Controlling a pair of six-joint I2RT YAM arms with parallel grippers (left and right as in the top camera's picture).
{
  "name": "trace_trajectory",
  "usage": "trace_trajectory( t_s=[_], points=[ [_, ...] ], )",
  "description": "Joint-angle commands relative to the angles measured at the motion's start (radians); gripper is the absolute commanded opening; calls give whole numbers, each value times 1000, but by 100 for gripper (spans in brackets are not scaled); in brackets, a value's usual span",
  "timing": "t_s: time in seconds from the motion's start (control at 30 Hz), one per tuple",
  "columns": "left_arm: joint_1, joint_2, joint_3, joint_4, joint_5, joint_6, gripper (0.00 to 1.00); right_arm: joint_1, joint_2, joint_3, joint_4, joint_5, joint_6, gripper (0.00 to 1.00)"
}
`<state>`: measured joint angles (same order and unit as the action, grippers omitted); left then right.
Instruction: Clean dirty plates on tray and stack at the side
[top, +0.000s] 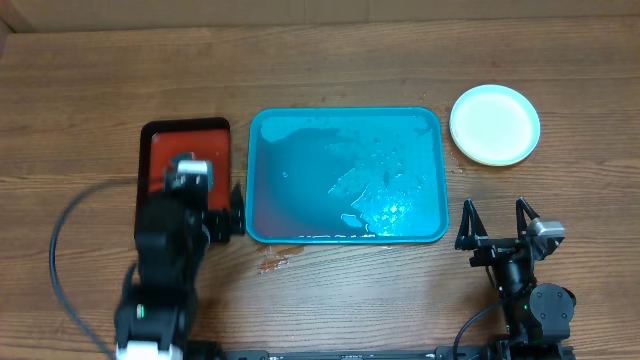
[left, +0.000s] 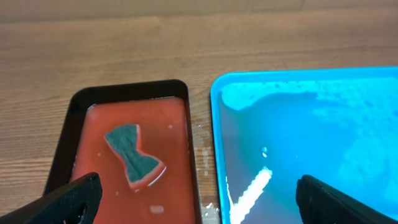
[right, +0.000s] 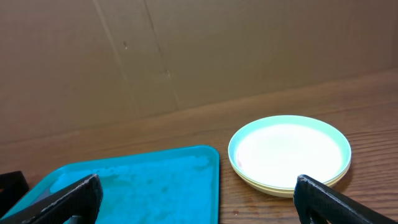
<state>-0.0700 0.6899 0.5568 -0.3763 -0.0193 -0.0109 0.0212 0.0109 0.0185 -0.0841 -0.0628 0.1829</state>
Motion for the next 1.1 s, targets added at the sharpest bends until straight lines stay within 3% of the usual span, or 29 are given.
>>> trace_trajectory(
  t_s=[0.0, 0.4, 0.77, 0.93, 1.07],
  points=[
    [4, -185, -111, 23, -6, 33, 100, 3, -8, -11, 4, 10, 0, 100],
    [4, -547, -360, 187, -7, 34, 100, 3, -8, -11, 4, 10, 0, 100],
    [4, -687, -549, 410, 13, 34, 100, 3, -8, -11, 4, 10, 0, 100],
    [5, -687, -552, 398, 14, 34, 100, 3, -8, -11, 4, 10, 0, 100],
    [5, -687, -552, 298, -16, 34, 100, 3, -8, -11, 4, 10, 0, 100]
  ],
)
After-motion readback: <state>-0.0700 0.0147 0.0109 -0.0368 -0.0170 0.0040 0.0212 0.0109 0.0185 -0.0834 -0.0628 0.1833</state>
